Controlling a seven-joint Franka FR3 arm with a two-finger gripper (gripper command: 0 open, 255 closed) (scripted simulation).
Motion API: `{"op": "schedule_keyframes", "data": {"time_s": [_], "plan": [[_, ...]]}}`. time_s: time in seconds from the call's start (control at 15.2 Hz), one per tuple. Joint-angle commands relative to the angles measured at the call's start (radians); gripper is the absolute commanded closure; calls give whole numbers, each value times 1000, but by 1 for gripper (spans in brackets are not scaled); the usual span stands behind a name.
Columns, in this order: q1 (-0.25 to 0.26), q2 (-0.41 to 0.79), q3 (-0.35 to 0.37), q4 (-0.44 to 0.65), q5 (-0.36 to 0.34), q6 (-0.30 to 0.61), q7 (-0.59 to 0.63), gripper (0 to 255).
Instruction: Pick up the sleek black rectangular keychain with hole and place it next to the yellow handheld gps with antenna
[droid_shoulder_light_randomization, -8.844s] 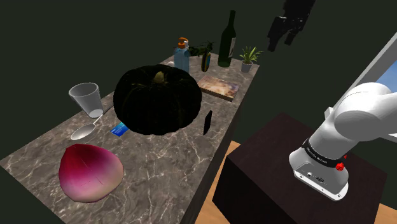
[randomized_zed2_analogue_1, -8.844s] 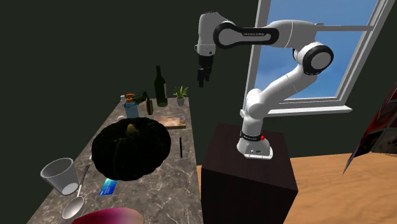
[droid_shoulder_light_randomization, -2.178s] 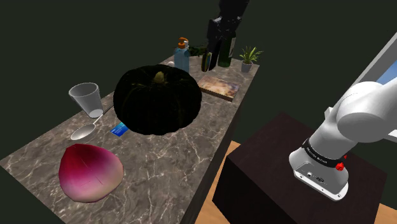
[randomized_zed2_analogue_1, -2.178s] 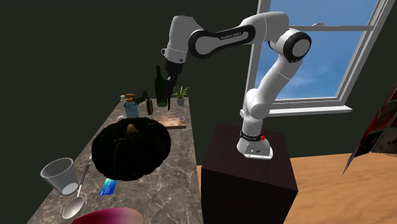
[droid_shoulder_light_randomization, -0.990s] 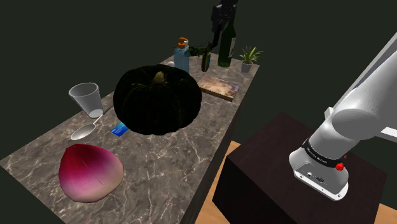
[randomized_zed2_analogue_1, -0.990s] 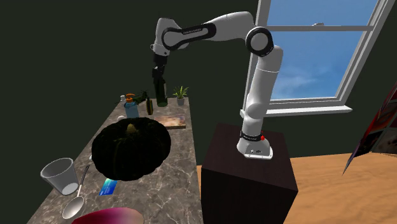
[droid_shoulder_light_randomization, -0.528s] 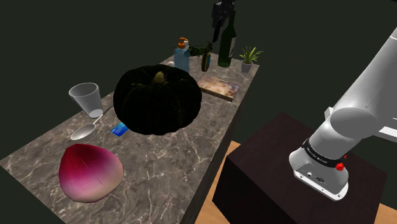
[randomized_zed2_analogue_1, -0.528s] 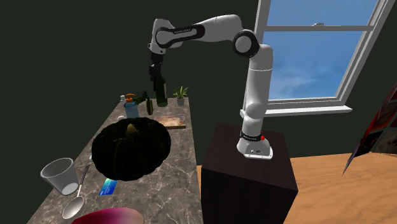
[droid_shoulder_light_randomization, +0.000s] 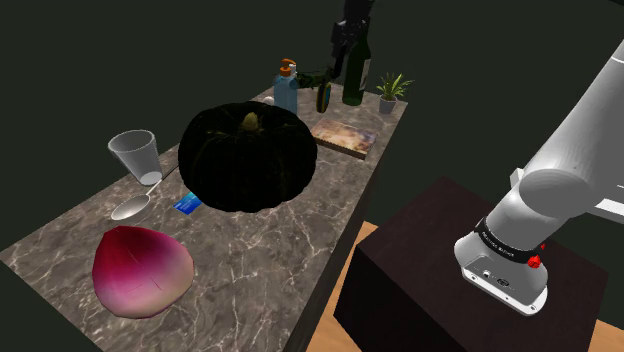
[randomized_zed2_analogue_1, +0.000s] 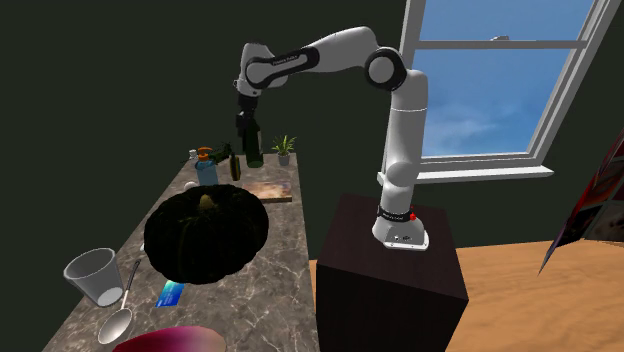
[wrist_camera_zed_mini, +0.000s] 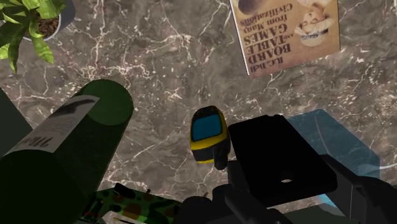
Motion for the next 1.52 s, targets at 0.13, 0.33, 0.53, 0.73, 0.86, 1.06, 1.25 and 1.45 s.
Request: {"op": "schedule_keyframes", "data": {"time_s": [0.13,0.33,0.53,0.73,0.86,1.06,1.25,1.45], "plan": [[0,9,0,-43,3,52,-6,255],[1,17,1,-74,6,91,-10,255],[1,26,2,-103,9,129,-14,255],[1,37,2,-129,12,167,-19,255],[1,46,3,-146,14,192,-22,255],[1,60,3,-169,18,229,-27,255],[1,76,4,-191,22,266,-32,255],[1,93,5,-210,26,302,-38,255]]}}
